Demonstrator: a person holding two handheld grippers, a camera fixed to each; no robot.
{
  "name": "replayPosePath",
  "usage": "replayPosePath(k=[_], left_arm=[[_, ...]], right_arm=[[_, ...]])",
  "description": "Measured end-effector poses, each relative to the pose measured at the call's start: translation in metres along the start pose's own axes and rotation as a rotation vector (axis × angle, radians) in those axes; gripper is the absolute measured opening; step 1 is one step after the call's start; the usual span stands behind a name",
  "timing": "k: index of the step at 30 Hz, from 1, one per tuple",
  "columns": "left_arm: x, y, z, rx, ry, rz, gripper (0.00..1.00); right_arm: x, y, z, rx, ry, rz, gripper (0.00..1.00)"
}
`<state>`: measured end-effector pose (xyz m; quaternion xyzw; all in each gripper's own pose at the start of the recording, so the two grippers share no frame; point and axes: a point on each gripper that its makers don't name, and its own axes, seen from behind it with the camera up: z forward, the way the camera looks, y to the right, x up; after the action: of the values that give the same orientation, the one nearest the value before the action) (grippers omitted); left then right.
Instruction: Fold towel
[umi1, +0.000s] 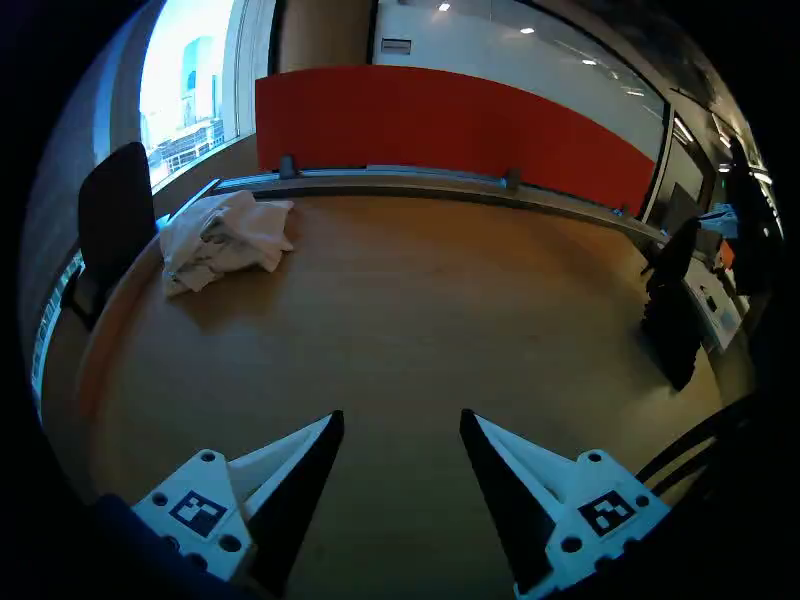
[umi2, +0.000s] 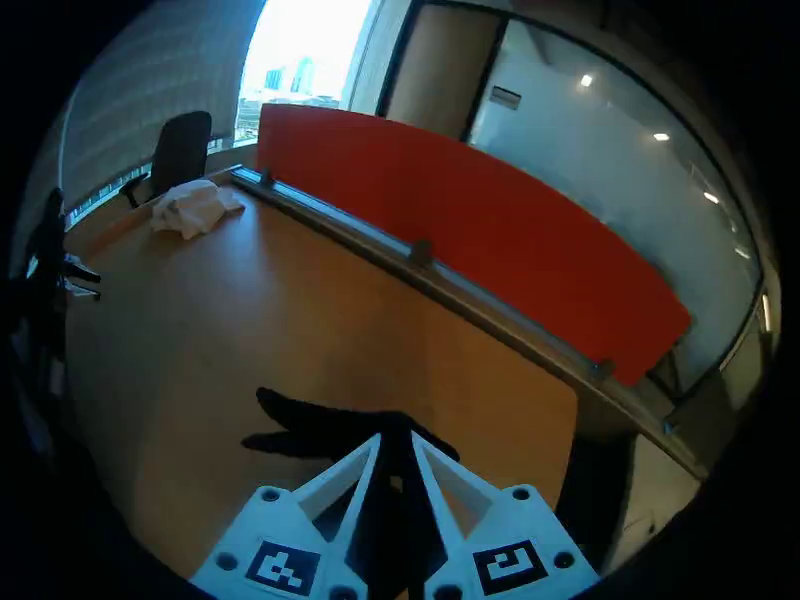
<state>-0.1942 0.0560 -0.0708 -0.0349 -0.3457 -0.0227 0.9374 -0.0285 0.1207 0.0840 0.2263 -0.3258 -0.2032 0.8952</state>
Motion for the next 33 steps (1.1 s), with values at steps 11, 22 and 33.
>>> replayPosePath(k=[11, 22, 33], left_arm=[[-0.001, 0.005, 0.001, -0.016, -0.01, 0.015, 0.86], [-0.006, 0.011, 0.003, -0.031, -0.024, 0.039, 0.86], [-0.006, 0.013, 0.0, -0.032, -0.025, 0.053, 0.86]], right_arm=[[-0.07, -0.009, -0.029, -0.021, -0.058, 0.078, 0.06], [-0.123, -0.019, -0.042, -0.049, -0.106, 0.135, 0.06], [-0.156, -0.016, -0.047, -0.081, -0.14, 0.166, 0.06]])
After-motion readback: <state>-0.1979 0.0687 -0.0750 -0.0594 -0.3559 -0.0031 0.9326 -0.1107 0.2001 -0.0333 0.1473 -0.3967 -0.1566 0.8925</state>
